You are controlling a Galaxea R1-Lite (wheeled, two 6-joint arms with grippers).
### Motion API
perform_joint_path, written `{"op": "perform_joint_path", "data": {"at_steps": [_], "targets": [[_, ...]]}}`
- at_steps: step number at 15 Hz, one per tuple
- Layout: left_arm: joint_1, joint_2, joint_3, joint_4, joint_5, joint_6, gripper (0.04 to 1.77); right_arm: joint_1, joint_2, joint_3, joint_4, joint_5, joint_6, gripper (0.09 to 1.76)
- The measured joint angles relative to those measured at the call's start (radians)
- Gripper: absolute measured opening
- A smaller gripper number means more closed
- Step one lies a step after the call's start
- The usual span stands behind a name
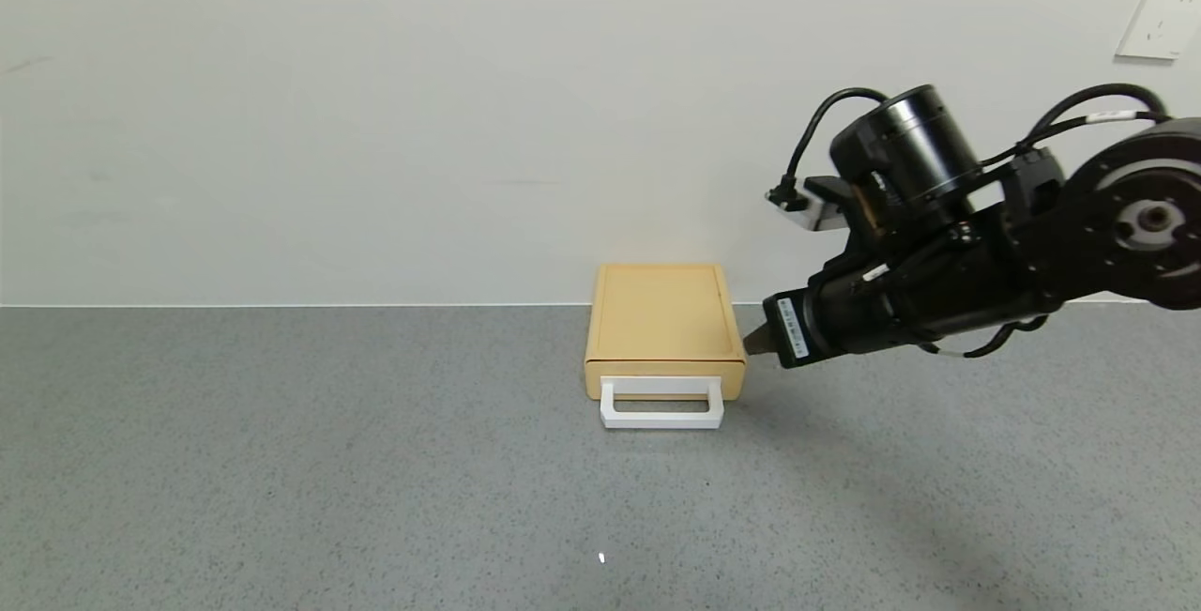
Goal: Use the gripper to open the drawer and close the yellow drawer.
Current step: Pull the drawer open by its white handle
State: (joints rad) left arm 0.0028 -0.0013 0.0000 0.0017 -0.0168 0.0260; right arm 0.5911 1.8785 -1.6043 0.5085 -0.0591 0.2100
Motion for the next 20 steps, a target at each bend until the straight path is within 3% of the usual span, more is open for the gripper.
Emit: {"op": "perform_joint_path", "data": {"at_steps": [1, 2, 9, 20], "targets": [[0.0, 0.0, 0.0, 0.0, 0.0, 0.0, 1.72, 0.018, 0.037, -0.029, 0.006, -0.011, 0.019, 0.58], [0.0, 0.0, 0.0, 0.0, 0.0, 0.0, 1.72, 0.032, 0.071, -0.057, 0.008, -0.015, 0.04, 0.14], [0.0, 0.0, 0.0, 0.0, 0.0, 0.0, 1.72, 0.082, 0.326, -0.348, 0.094, -0.022, 0.199, 0.11], [0.0, 0.0, 0.0, 0.0, 0.0, -0.001, 1.72, 0.073, 0.514, -0.378, -0.039, -0.023, 0.214, 0.11]]}}
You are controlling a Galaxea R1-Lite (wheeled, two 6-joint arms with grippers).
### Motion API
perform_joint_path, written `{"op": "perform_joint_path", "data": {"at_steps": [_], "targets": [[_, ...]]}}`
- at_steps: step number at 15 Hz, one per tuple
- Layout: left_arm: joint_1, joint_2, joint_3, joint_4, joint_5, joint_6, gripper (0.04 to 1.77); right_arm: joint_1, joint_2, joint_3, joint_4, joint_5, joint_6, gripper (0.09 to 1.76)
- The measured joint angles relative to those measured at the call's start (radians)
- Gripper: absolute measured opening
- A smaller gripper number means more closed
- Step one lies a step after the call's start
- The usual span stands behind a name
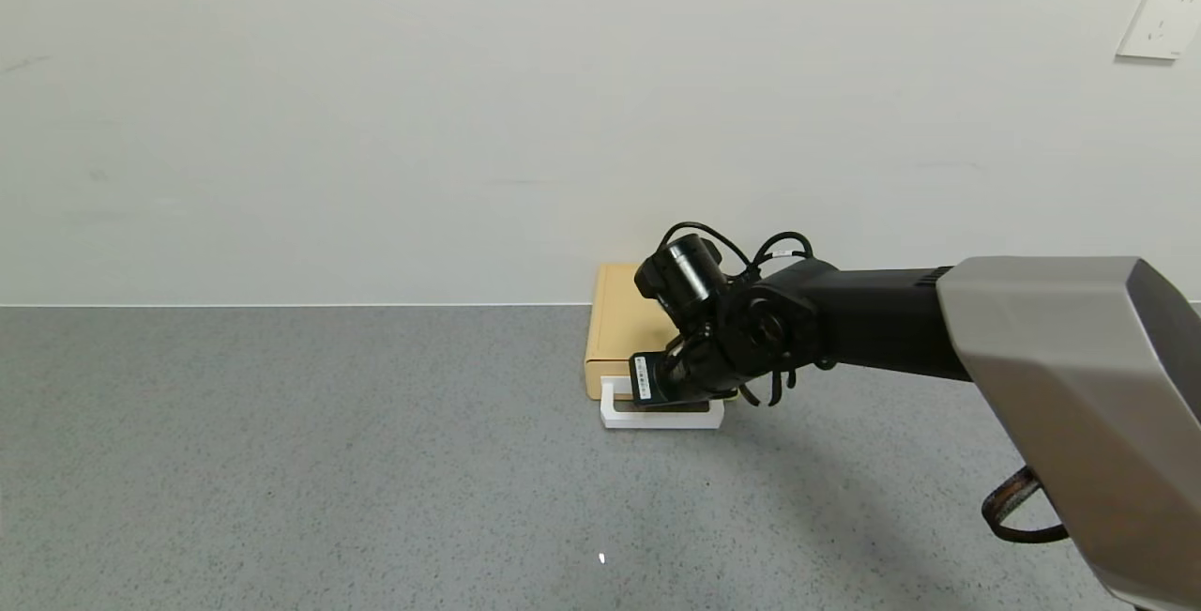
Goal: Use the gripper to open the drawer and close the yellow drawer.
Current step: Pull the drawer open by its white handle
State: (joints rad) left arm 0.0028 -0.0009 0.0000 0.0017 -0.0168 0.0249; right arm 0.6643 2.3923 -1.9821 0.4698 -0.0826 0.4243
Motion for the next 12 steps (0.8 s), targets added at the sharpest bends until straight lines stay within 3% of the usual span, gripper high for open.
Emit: {"op": "perform_joint_path", "data": {"at_steps": [12], "targets": [[0.0, 0.0, 0.0, 0.0, 0.0, 0.001, 1.72, -0.016, 0.051, 0.0, -0.014, 0.002, 0.0, 0.11]]}}
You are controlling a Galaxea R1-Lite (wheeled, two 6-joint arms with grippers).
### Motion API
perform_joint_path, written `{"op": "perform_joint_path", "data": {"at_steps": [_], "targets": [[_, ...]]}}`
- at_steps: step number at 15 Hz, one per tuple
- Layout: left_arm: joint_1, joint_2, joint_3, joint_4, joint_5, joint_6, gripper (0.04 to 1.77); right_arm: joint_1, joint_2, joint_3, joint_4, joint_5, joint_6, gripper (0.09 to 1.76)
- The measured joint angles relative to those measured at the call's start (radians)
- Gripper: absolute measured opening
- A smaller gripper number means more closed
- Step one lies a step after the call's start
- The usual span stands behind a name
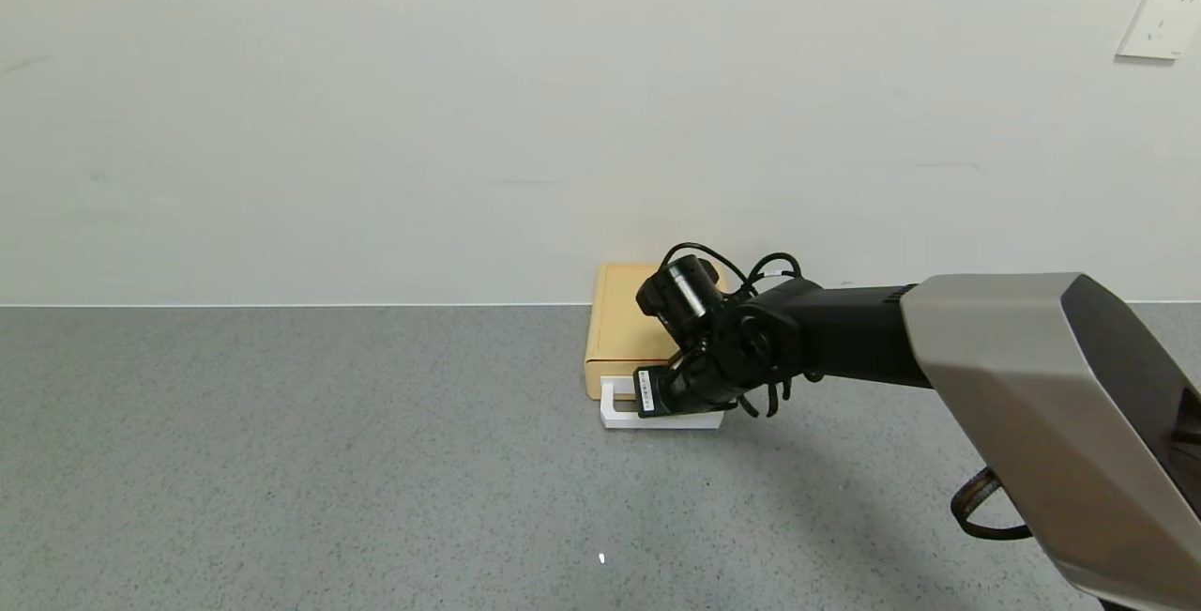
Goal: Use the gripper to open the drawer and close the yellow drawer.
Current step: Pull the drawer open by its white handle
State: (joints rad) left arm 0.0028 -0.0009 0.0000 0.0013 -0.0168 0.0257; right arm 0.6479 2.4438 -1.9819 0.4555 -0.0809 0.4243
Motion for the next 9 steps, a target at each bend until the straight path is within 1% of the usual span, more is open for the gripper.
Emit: {"op": "perform_joint_path", "data": {"at_steps": [5, 9], "targets": [[0.0, 0.0, 0.0, 0.0, 0.0, 0.0, 1.72, 0.016, -0.008, -0.001, 0.103, 0.004, 0.011, 0.11], [0.0, 0.0, 0.0, 0.0, 0.001, 0.0, 1.72, 0.027, -0.029, 0.007, 0.197, 0.012, 0.053, 0.12]]}}
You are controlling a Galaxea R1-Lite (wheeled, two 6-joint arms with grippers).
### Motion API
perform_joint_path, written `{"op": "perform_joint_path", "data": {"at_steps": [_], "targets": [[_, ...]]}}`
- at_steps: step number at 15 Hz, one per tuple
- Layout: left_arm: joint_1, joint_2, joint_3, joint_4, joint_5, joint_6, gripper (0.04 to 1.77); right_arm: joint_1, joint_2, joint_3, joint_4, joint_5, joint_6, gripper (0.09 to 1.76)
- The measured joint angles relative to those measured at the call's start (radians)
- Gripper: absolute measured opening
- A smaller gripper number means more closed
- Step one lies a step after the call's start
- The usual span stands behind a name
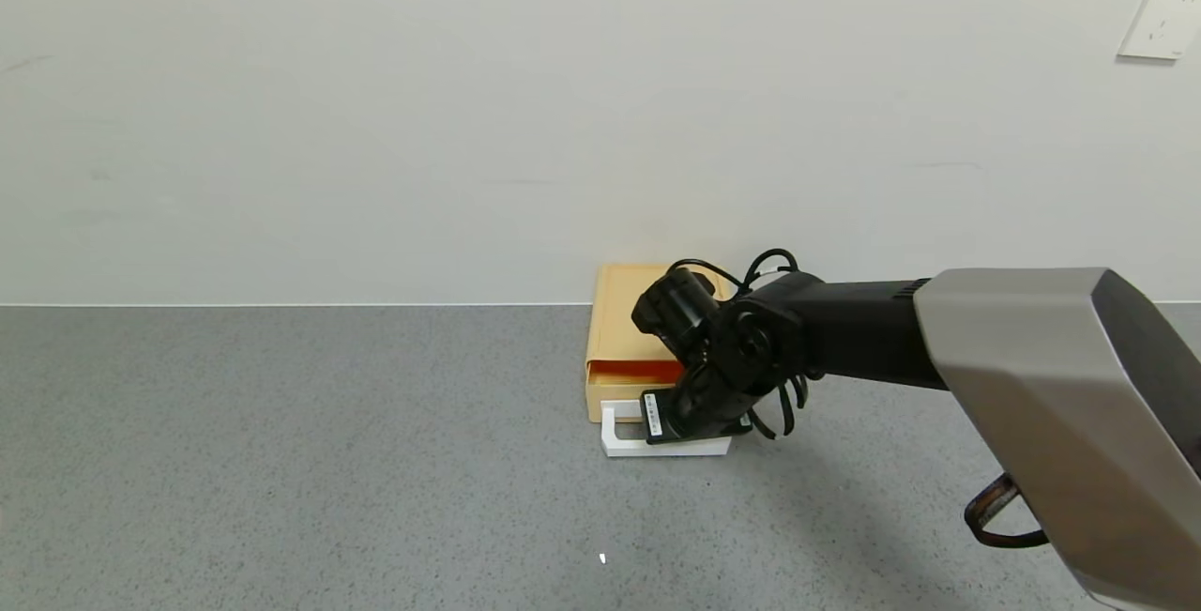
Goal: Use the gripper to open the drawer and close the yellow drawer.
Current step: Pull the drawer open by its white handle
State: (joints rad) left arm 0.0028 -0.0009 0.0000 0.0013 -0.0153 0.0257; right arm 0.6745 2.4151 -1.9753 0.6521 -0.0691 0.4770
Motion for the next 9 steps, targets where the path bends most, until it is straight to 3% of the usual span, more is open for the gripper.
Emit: {"op": "perform_joint_path", "data": {"at_steps": [9], "targets": [[0.0, 0.0, 0.0, 0.0, 0.006, 0.0, 1.72, 0.05, -0.1, 0.173, 0.031, 0.043, 0.085, 0.11]]}}
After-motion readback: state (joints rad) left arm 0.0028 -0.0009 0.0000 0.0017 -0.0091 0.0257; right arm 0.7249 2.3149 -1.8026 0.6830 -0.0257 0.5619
